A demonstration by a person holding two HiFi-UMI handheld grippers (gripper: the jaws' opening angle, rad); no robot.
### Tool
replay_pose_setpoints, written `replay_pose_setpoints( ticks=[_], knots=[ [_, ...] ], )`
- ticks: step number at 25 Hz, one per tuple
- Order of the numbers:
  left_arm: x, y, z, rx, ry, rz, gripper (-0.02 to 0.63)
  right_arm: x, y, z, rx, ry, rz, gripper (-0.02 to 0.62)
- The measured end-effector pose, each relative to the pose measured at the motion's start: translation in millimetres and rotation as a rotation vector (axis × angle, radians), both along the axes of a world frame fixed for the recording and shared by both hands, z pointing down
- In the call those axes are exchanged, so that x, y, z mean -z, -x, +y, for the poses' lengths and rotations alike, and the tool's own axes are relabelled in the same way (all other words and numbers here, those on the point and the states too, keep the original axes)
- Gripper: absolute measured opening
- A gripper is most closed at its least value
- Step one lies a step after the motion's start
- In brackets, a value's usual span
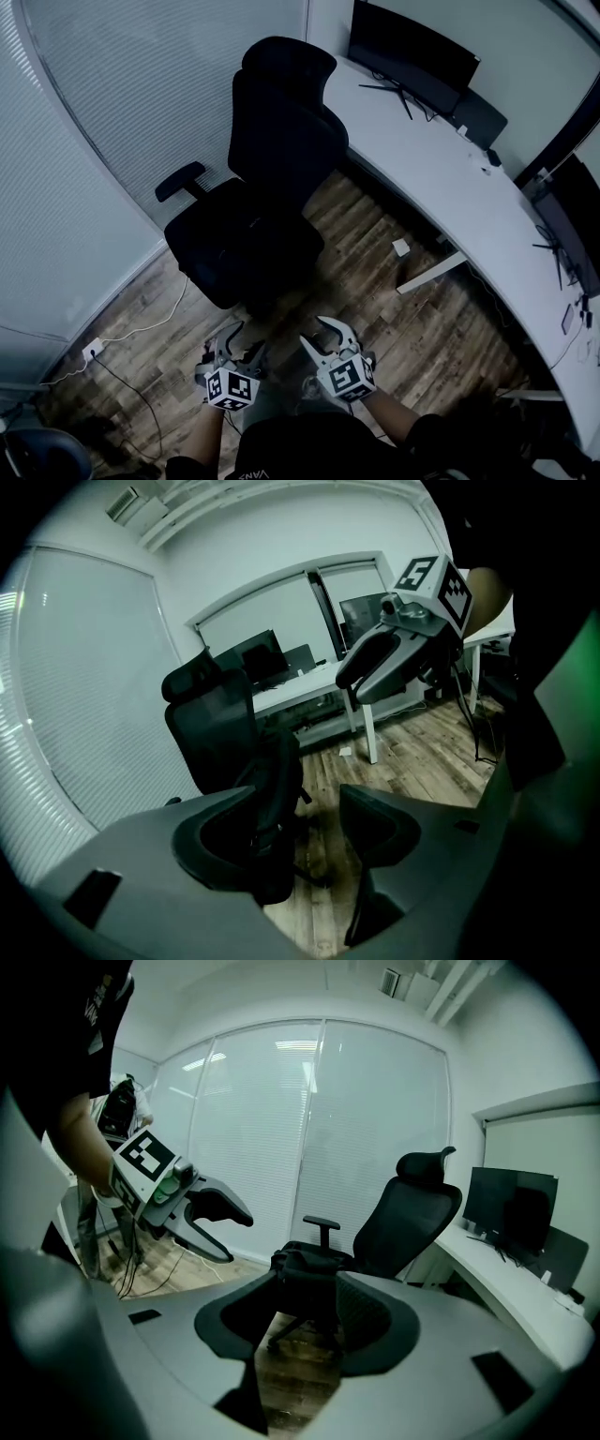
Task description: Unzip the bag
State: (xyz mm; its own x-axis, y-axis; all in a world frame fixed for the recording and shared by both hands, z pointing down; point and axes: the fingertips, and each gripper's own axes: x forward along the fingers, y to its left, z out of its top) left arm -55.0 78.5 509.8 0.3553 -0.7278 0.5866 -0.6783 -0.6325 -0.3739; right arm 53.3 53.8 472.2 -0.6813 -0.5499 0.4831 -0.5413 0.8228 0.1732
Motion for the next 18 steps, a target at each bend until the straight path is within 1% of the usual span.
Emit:
replay_pose_setpoints(
  ticks=[4,8,14,18],
  knots=[
    [-15,9,-22,-0.054,0.023,0.008,0.273,-15,22,-21,-0.003,-0.030,0.066,0.175],
    [-30,21,-40,-0.100,0.043,0.004,0.273,-32,43,-36,0.002,-0.046,0.109,0.175],
    [-55,32,-64,-0.147,0.059,-0.018,0.273,-68,64,-52,0.056,-0.069,0.186,0.175],
    [-69,38,-75,-0.168,0.075,-0.020,0.273,-86,79,-60,0.109,-0.102,0.237,0.175]
  ],
)
